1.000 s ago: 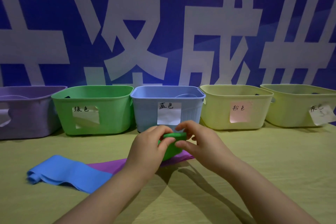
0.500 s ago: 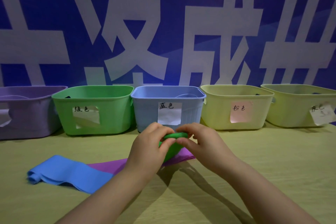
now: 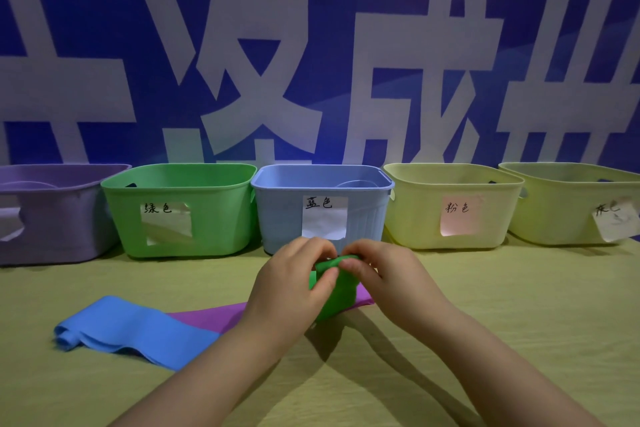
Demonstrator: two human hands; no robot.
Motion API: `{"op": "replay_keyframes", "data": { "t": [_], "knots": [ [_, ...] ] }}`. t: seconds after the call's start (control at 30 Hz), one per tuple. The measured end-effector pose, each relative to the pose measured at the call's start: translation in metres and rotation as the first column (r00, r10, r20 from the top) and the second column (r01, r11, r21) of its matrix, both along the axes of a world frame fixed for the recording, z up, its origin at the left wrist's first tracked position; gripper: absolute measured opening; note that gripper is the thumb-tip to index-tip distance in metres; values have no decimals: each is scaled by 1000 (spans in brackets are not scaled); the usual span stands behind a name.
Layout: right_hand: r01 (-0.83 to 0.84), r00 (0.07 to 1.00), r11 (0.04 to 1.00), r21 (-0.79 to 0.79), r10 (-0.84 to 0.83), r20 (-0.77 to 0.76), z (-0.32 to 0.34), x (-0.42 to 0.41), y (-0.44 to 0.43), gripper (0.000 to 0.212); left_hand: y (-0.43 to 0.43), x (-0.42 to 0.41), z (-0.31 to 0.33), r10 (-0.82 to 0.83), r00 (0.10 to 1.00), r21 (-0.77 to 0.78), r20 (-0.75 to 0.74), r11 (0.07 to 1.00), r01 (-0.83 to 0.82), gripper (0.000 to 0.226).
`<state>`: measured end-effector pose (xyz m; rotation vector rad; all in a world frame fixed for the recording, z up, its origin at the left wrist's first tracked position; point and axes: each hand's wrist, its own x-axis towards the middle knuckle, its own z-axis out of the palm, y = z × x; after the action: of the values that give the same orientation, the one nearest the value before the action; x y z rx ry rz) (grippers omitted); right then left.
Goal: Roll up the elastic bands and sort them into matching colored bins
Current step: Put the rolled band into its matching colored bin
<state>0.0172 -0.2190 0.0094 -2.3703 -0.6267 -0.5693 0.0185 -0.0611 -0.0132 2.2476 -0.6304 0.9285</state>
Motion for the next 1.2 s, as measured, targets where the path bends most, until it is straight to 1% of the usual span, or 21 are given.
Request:
{"op": "replay_keyframes", "data": {
  "t": [0.1, 0.2, 0.33, 0.37, 0.47, 0.6, 0.67, 0.73, 0.77, 0.87, 0.93, 1.0, 1.1, 1.13, 1.2],
  "knots": [
    [2, 1000, 1000, 22, -2, -11, -1, 0, 0, 17, 0, 1, 0, -6, 1000, 11, 9, 1000, 5, 19],
    [-11, 1000, 999, 51, 12, -23, -3, 1, 1, 23, 2, 4, 0, 24, 1000, 3, 14, 1000, -25, 23],
    [3, 1000, 999, 33, -3, -12, -4, 2, 1, 10, 1, 3, 0, 16, 1000, 19, 3, 1000, -16, 36],
    [9, 1000, 1000, 29, -9, -12, -4, 2, 0, 10, 0, 2, 0, 13, 1000, 18, -9, 1000, -13, 34],
    [8, 1000, 1000, 13, -9, 9, -4, 2, 1, 14, -1, 0, 0, 18, 1000, 26, -6, 999, -18, 21],
    [5, 999, 1000, 6, -5, -43, -4, 3, 1, 17, 0, -1, -1, 42, 999, 35, -6, 998, -42, 12],
    [-2, 998, 1000, 21, 3, -56, -5, 3, 1, 16, 0, -2, 1, 51, 998, 31, -23, 998, -50, 12],
    [-12, 998, 998, 57, 15, -53, -5, 1, 2, 24, 0, -3, 2, 55, 998, 31, -26, 998, -54, 13],
    [-14, 999, 997, 76, 17, -46, -5, 1, 2, 24, 0, -3, 3, 54, 998, 28, -25, 998, -54, 13],
    [0, 1000, 995, 96, 2, -22, -5, 1, 1, 14, -1, -4, 3, 40, 999, 11, 0, 999, -40, 13],
    [-5, 1000, 997, 76, 6, -21, -4, 2, 0, 7, -2, -4, 2, 40, 999, -12, 13, 999, -40, 22],
    [-10, 1000, 999, 46, 10, -4, -4, 2, 1, 9, -2, -4, 1, 48, 999, -29, 13, 998, -48, 26],
    [-7, 1000, 1000, -2, 7, -5, -4, 3, 1, 20, -1, -4, 2, 48, 999, -19, 15, 999, -47, 18],
    [-5, 1000, 1000, -2, 5, -7, -4, 3, 2, 21, 0, -3, 2, 44, 999, -17, 6, 999, -44, 17],
    [-9, 1000, 999, 53, 9, -9, -4, 3, 1, 16, 1, -2, 2, 27, 1000, -21, -8, 999, -27, 14]
  ]
}}
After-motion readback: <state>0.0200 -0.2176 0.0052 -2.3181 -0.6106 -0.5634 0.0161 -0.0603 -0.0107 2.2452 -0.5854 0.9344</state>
